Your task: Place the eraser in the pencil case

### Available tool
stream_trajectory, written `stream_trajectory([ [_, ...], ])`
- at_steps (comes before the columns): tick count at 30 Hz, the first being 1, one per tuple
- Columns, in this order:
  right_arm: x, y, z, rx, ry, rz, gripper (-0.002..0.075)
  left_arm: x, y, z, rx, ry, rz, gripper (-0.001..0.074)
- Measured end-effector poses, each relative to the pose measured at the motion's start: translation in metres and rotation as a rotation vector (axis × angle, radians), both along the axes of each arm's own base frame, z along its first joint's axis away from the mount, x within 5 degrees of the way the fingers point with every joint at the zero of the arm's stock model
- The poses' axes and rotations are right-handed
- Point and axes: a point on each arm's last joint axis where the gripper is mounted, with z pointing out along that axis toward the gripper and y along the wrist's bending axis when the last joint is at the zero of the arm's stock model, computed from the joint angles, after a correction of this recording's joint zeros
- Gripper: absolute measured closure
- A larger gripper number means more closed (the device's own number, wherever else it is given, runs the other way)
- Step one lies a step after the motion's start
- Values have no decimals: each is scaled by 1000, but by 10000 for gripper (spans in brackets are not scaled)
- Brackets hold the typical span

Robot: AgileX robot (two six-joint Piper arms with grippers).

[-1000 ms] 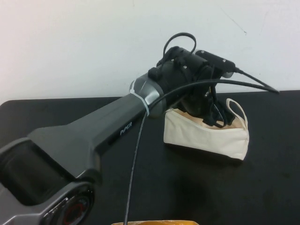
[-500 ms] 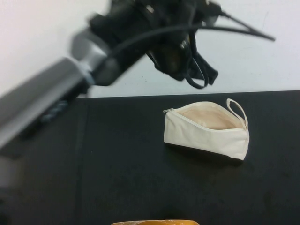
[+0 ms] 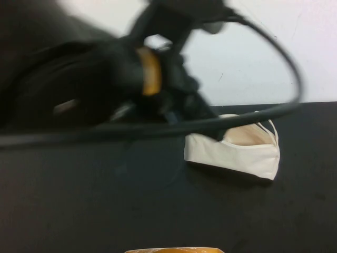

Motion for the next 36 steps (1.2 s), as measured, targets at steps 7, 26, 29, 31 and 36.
stream_trajectory([
  [7, 0, 0, 0, 0, 0, 0, 727, -30, 42, -7, -19, 33, 64, 736],
  [26, 0, 0, 0, 0, 0, 0, 727, -79, 136, -103, -334, -105, 190, 736],
  [29, 0, 0, 0, 0, 0, 0, 727, -88, 154, -118, -415, -148, 241, 736],
  [31, 0, 0, 0, 0, 0, 0, 727, -94, 166, -130, -444, -174, 288, 736],
  [36, 0, 0, 0, 0, 0, 0, 727, -117, 199, -171, -469, -301, 468, 736],
])
